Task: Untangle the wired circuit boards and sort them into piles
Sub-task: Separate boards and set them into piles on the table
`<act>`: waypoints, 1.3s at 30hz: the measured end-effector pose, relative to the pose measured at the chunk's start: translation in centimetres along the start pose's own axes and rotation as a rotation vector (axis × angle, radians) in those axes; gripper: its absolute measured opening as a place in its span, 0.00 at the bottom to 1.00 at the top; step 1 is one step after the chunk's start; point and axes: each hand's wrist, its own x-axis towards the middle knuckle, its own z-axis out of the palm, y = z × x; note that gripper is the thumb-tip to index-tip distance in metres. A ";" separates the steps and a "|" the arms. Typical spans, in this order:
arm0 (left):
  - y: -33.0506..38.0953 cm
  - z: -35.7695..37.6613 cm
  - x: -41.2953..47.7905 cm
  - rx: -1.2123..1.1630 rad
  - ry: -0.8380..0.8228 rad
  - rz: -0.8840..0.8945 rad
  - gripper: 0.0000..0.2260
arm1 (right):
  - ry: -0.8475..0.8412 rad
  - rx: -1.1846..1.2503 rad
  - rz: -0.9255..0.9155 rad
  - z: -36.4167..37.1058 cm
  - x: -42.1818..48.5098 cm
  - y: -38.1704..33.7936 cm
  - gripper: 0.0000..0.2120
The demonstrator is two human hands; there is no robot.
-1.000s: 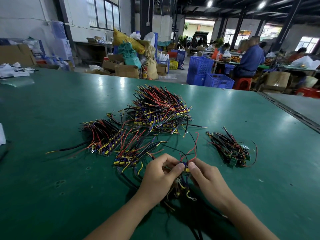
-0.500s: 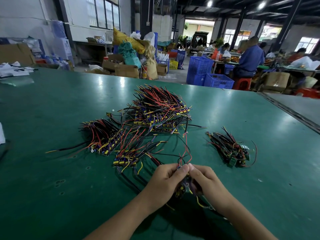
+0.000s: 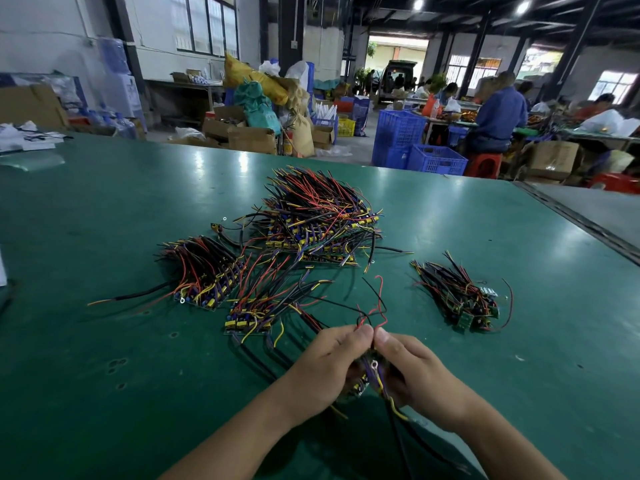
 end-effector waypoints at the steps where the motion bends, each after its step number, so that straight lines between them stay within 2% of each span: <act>1: 0.2 -0.1 -0.1 0.018 -0.024 0.011 0.18 | -0.011 0.009 0.010 0.0 -0.1 0.0 0.22; 4: 0.6 -0.1 -0.4 0.030 -0.074 0.036 0.18 | -0.034 0.031 0.037 -0.1 -0.1 0.1 0.28; 11: 0.7 -0.4 -0.7 0.088 -0.082 0.033 0.18 | -0.021 0.124 0.060 0.0 -0.1 0.7 0.35; 15: 0.3 -0.6 -0.9 0.108 -0.044 0.004 0.19 | -0.014 0.137 0.055 0.1 -0.2 1.0 0.44; 18: 0.1 -0.9 -0.8 0.134 -0.003 0.001 0.22 | -0.012 0.142 0.072 0.3 0.0 1.1 0.46; 20: 0.4 -0.7 -0.8 0.099 -0.011 0.002 0.19 | 0.002 0.127 0.067 0.1 0.2 1.2 0.46; 22: 0.6 -0.5 -0.7 -0.009 -0.024 -0.025 0.18 | 0.036 0.133 0.055 -0.1 0.3 1.3 0.37; 24: 0.4 -0.6 -0.4 -0.138 0.034 -0.076 0.17 | 0.043 0.201 0.045 -0.1 0.3 1.1 0.30; 27: -0.1 -1.0 0.0 -0.164 0.101 -0.079 0.18 | 0.112 0.160 0.042 -0.4 0.7 1.0 0.30; 29: -0.2 -1.4 0.2 0.013 0.171 -0.023 0.18 | 0.167 0.205 -0.006 -0.9 1.0 0.8 0.31; 33: -0.2 -2.5 0.5 0.356 0.371 0.099 0.20 | 0.319 0.381 -0.036 -2.6 1.0 0.3 0.24; 36: -0.4 -4.0 0.4 0.651 0.440 0.175 0.23 | 0.404 0.634 -0.049 -3.3 1.1 -0.3 0.22; 39: -1.0 -4.9 0.3 0.942 0.451 0.106 0.27 | 0.397 0.882 -0.098 -3.8 1.1 -0.9 0.18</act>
